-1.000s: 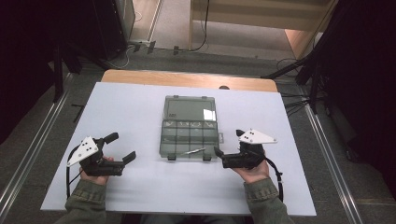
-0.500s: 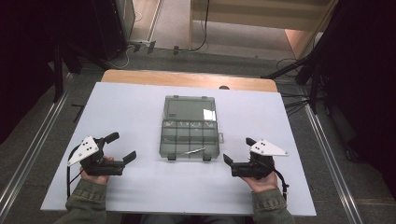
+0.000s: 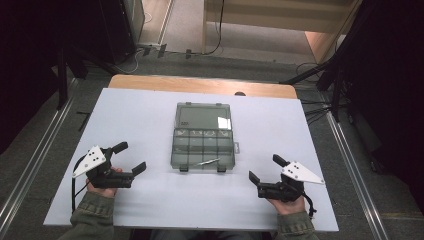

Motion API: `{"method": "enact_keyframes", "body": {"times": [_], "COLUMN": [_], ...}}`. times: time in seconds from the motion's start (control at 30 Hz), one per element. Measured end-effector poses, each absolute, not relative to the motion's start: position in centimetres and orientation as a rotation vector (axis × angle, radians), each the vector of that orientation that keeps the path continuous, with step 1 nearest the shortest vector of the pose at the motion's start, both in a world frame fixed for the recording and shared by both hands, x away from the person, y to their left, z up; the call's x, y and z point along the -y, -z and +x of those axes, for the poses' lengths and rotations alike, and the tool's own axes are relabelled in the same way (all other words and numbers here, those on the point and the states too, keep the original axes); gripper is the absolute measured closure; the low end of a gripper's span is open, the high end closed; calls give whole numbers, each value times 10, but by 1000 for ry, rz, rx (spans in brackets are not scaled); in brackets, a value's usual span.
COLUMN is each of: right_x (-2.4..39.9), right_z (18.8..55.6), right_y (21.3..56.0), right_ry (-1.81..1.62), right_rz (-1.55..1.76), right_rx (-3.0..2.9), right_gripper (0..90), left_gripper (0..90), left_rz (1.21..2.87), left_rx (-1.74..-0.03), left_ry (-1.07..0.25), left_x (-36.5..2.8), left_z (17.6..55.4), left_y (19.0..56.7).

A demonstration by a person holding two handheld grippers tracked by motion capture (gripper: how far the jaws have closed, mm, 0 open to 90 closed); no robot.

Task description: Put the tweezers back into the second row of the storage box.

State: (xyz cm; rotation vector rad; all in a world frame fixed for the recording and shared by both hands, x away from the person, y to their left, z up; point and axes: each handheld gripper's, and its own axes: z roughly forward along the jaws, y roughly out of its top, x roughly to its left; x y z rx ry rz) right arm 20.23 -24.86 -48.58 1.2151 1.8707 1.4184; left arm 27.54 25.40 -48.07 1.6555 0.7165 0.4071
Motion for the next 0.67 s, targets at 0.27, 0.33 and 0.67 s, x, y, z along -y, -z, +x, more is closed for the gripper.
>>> {"method": "enact_keyframes", "body": {"times": [0.27,0.33,0.67], "right_x": [269,274,276], "right_z": [188,182,177], "right_y": [499,502,503], "right_ry": [-1490,-1476,-1456], "right_rz": [1195,1196,1204], "right_rx": [-1781,-1765,-1742], "right_gripper": [0,0,0], "left_gripper": [0,0,0], "left_rz": [1656,1659,1661], "left_rx": [-717,-717,-719], "left_ry": [-408,-407,-397], "left_x": [-254,-254,-253], "left_z": [275,276,276], "left_y": [481,481,481]}}
